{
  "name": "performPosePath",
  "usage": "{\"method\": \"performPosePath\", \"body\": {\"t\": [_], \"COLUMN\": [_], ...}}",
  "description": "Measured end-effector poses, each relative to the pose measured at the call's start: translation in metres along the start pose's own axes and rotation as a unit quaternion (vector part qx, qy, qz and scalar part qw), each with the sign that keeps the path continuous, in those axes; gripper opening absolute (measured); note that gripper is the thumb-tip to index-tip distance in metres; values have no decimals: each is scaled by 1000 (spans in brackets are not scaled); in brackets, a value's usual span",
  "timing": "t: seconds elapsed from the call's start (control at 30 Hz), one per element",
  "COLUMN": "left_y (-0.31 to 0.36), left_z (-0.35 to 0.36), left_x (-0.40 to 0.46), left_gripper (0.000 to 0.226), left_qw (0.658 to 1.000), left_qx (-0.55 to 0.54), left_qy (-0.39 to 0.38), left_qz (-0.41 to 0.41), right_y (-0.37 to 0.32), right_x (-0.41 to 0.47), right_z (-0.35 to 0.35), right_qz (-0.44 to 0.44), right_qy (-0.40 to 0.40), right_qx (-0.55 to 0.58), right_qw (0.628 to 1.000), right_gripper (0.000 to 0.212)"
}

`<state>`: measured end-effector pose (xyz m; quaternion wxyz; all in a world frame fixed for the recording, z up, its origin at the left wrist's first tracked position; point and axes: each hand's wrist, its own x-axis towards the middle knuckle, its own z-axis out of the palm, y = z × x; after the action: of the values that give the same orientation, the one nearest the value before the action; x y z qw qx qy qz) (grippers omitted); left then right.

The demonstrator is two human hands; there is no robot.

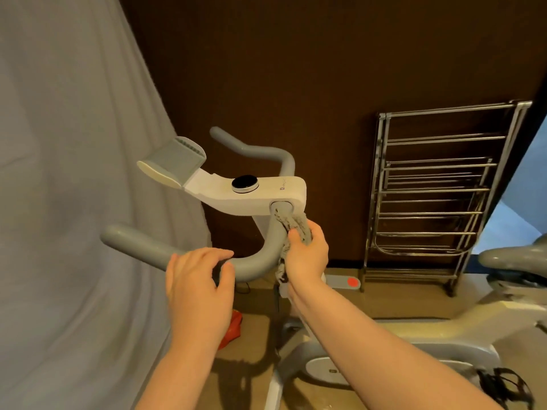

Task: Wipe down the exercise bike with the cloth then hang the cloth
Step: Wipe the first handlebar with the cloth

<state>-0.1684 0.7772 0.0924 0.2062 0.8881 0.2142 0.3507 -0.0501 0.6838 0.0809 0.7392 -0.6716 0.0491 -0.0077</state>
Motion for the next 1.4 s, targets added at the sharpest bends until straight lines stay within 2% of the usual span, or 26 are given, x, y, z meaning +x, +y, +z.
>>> {"method": "performPosePath", "body": {"t": [0.17, 0.3, 0.47, 0.57, 0.63, 0.67, 0.77, 0.87, 0.93, 0.97, 1.07, 1.13, 1.17, 1.23, 1.27, 1.33, 1.4], "left_y": [18, 38, 43, 44, 44, 44, 42, 43, 44, 43, 37, 31, 28, 24, 23, 25, 29], "left_z": [14, 34, 45, 49, 49, 50, 50, 51, 54, 55, 52, 48, 45, 39, 38, 38, 40], "left_x": [8, 10, 10, 10, 10, 9, 8, 8, 7, 6, -5, -19, -26, -38, -41, -45, -46], "left_gripper": [12, 13, 13, 12, 11, 10, 9, 10, 12, 13, 14, 19, 21, 27, 29, 33, 38], "left_qw": [1000, 999, 998, 997, 996, 996, 996, 996, 996, 996, 994, 993, 992, 989, 987, 981, 976], "left_qx": [11, 45, 60, 67, 69, 68, 59, 56, 52, 42, -1, -5, 2, 24, 28, 24, 15], "left_qy": [-1, -18, 32, 45, 49, 52, 61, 62, 72, 82, 108, 118, 125, 142, 154, 174, 187], "left_qz": [-16, 0, -9, -11, -12, -9, 0, -3, -3, -3, 5, 3, -4, -29, -47, -86, -114], "right_y": [8, -5, 11, -1, -4, 0, 8, -14, -22, -25, -32, -41, -44, -37, -31, -18, -19], "right_x": [-22, 29, 13, 59, 59, 51, 51, 93, 86, 71, 47, 70, 81, 81, 70, 44, 45], "right_z": [-4, 1, -4, 7, 6, 1, -19, -16, -18, -21, -30, -27, -26, -30, -32, -29, -22], "right_qz": [-55, -3, -46, -5, -41, -96, -253, -289, -318, -358, -477, -499, -506, -473, -465, -495, -495], "right_qy": [-47, -39, -87, -73, -78, -94, -181, -253, -286, -312, -414, -441, -434, -420, -418, -428, -475], "right_qx": [14, 25, 35, 28, -5, -26, -89, -249, -303, -316, -342, -367, -359, -307, -289, -267, -242], "right_qw": [997, 999, 995, 997, 996, 991, 946, 889, 852, 821, 696, 649, 654, 711, 725, 707, 686], "right_gripper": [42, 36, 39, 37, 38, 39, 39, 37, 35, 34, 32, 30, 29, 29, 30, 29, 27]}}
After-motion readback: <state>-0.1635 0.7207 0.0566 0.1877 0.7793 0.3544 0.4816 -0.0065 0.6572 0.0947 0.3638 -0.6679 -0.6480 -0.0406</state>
